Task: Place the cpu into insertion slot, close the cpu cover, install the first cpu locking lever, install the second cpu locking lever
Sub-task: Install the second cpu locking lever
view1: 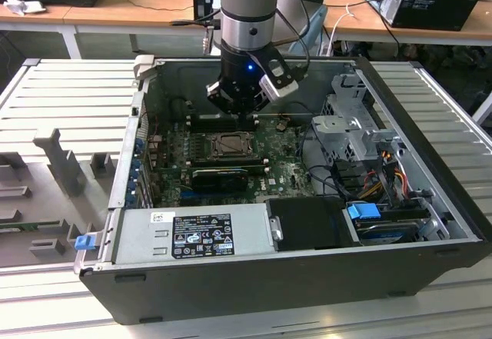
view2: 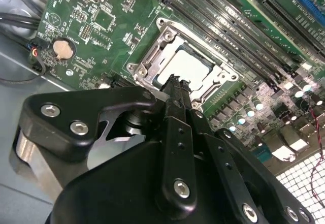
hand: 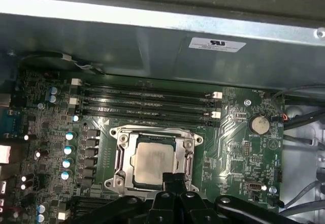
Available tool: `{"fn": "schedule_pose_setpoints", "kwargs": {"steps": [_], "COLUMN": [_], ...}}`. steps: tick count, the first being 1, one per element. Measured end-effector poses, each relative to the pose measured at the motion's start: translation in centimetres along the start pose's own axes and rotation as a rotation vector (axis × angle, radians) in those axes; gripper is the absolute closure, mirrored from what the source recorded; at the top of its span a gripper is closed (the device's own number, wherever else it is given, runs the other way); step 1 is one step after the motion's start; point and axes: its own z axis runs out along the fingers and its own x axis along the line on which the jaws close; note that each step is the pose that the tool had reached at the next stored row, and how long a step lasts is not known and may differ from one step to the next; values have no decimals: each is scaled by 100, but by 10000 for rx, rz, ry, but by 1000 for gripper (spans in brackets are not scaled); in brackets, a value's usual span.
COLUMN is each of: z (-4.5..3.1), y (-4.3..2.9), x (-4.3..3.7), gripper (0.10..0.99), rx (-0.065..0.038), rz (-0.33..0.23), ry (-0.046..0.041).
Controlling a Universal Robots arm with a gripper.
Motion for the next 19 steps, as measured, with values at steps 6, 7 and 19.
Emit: {"fn": "schedule_pose_setpoints", "kwargs": {"steps": [6,7,19], "z": [-11,3,114], "y": [-194,-238,-307], "x": [16,20,37], "gripper": [980,980,980], "rx": [-2,-4,-55], "rz": [2,4,-256], "ry": [28,58,270]}}
